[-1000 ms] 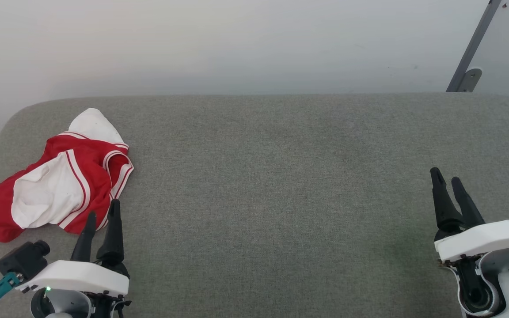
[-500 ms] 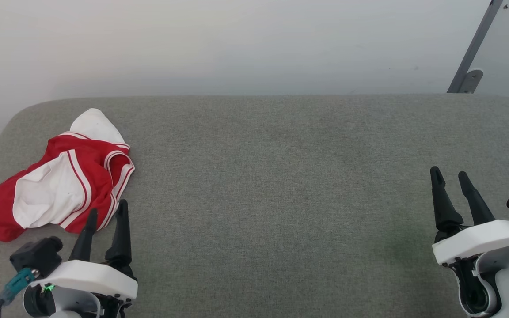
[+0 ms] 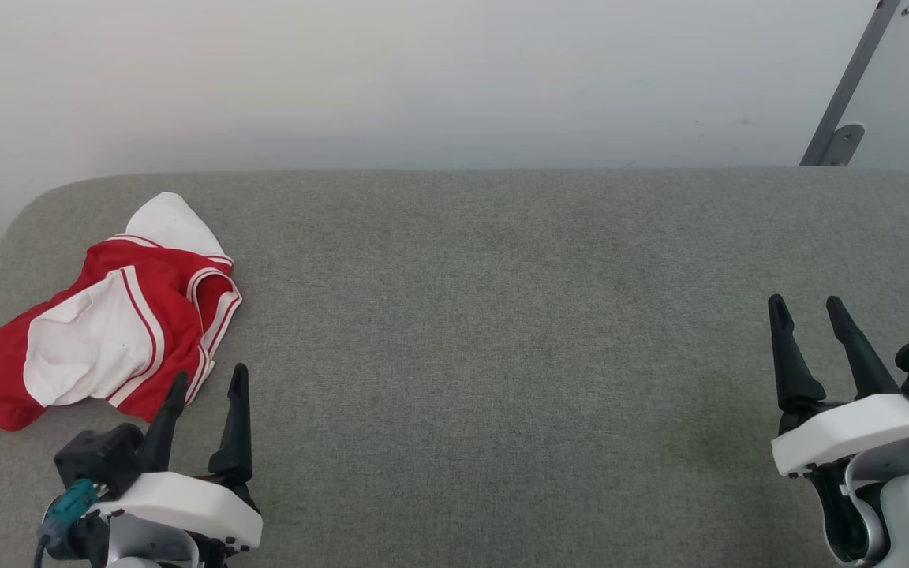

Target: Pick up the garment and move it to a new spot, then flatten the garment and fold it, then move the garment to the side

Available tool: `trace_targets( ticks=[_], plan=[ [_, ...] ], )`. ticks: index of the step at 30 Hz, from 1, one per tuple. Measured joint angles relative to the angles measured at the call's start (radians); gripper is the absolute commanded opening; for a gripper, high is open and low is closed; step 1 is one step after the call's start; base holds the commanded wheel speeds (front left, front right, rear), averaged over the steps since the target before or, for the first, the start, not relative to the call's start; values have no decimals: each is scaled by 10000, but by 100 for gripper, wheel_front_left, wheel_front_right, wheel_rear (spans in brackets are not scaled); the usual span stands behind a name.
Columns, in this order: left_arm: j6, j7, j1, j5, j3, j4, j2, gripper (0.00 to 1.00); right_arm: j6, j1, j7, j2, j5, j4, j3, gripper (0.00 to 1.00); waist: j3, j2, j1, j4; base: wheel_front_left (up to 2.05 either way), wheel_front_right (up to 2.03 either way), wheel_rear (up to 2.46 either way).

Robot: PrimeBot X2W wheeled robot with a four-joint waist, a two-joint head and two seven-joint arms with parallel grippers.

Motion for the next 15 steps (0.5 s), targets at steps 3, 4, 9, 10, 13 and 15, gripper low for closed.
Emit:
trace_targets(
  ticks=[3, 4, 9, 10, 13, 15],
  plan=[
    [56, -48, 0, 309, -63, 0, 13, 100, 0, 0, -54, -23, -301, -27, -35, 100, 0, 0, 1, 21, 0, 0, 0],
    [73, -88, 0, 378, -79, 0, 12, 100, 0, 1, -100, -27, -420, -35, -52, 100, 0, 0, 0, 27, 0, 0, 0],
    [88, -184, -1, 704, -136, 13, 12, 100, 0, 5, -213, -8, -807, -121, -184, 100, 6, 0, 0, 59, 0, 0, 0],
    [88, -219, -1, 798, -142, 17, 10, 100, 0, 9, -234, -4, -867, -146, -203, 100, 7, 0, 0, 69, 0, 0, 0],
    [88, -274, -3, 1020, -144, 52, 8, 100, 2, 18, -293, -2, -1093, -207, -224, 100, 15, 0, 0, 92, 0, 0, 0],
    [61, -347, -5, 1127, -123, 113, -10, 100, 2, 33, -360, 52, -1110, -299, -303, 100, 19, 0, 0, 114, 0, 0, 0]
  ],
)
